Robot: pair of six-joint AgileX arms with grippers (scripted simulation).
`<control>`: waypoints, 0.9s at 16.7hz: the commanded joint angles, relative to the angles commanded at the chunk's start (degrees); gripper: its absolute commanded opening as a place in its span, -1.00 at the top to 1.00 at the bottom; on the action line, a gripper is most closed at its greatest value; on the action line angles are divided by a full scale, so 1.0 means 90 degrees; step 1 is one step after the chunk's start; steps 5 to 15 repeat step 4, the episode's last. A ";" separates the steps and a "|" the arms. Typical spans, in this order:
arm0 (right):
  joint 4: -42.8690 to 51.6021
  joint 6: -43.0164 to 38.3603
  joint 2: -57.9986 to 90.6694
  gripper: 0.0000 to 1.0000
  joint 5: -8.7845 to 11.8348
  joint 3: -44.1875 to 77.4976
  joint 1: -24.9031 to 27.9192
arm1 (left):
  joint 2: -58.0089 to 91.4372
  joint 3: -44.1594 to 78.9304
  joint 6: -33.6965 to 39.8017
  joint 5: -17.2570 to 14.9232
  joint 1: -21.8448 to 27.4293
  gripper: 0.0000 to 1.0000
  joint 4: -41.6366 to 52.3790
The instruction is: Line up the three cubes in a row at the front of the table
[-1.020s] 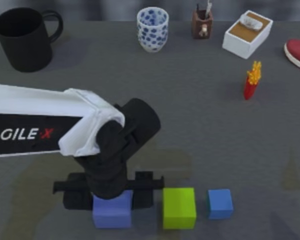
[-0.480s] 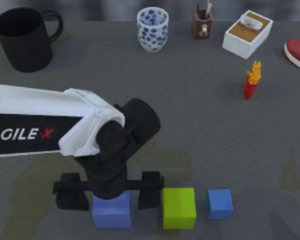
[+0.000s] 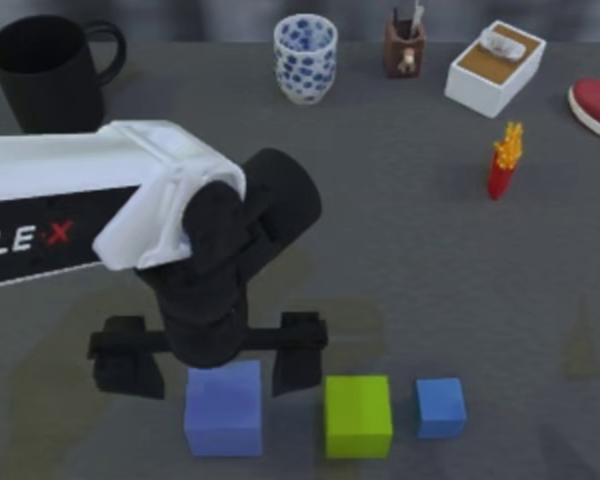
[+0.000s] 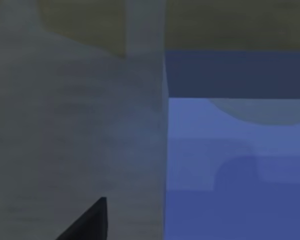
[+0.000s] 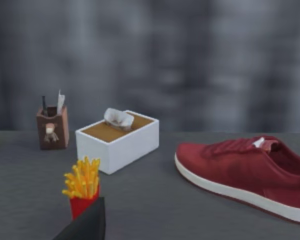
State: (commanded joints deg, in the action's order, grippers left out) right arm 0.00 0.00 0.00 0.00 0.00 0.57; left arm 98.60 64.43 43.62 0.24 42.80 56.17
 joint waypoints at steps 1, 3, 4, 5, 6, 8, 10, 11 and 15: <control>0.0000 0.0000 0.0000 -1.00 0.0000 0.0000 0.0000 | -0.0098 0.0132 -0.0002 0.0001 -0.0013 -1.00 0.0208; 0.0000 0.0000 0.0000 -1.00 0.0000 0.0000 0.0000 | -0.0233 0.0285 -0.0011 0.0004 -0.0035 -1.00 0.0421; 0.0000 0.0000 0.0000 -1.00 0.0000 0.0000 0.0000 | -0.0241 0.0293 -0.0012 0.0004 -0.0036 -1.00 0.0432; 0.0000 0.0000 0.0000 -1.00 0.0000 0.0000 0.0000 | -0.0241 0.0293 -0.0012 0.0004 -0.0036 -1.00 0.0432; 0.0000 0.0000 0.0000 -1.00 0.0000 0.0000 0.0000 | -0.0241 0.0293 -0.0012 0.0004 -0.0036 -1.00 0.0432; 0.0000 0.0000 0.0000 -1.00 0.0000 0.0000 0.0000 | -0.0241 0.0293 -0.0012 0.0004 -0.0036 -1.00 0.0432; 0.0000 0.0000 0.0000 -1.00 0.0000 0.0000 0.0000 | -0.0241 0.0293 -0.0012 0.0004 -0.0036 -1.00 0.0432; 0.0000 0.0000 0.0000 -1.00 0.0000 0.0000 0.0000 | -0.0241 0.0293 -0.0012 0.0004 -0.0036 -1.00 0.0432; 0.0000 0.0000 0.0000 -1.00 0.0000 0.0000 0.0000 | -0.0241 0.0293 -0.0012 0.0004 -0.0036 -1.00 0.0432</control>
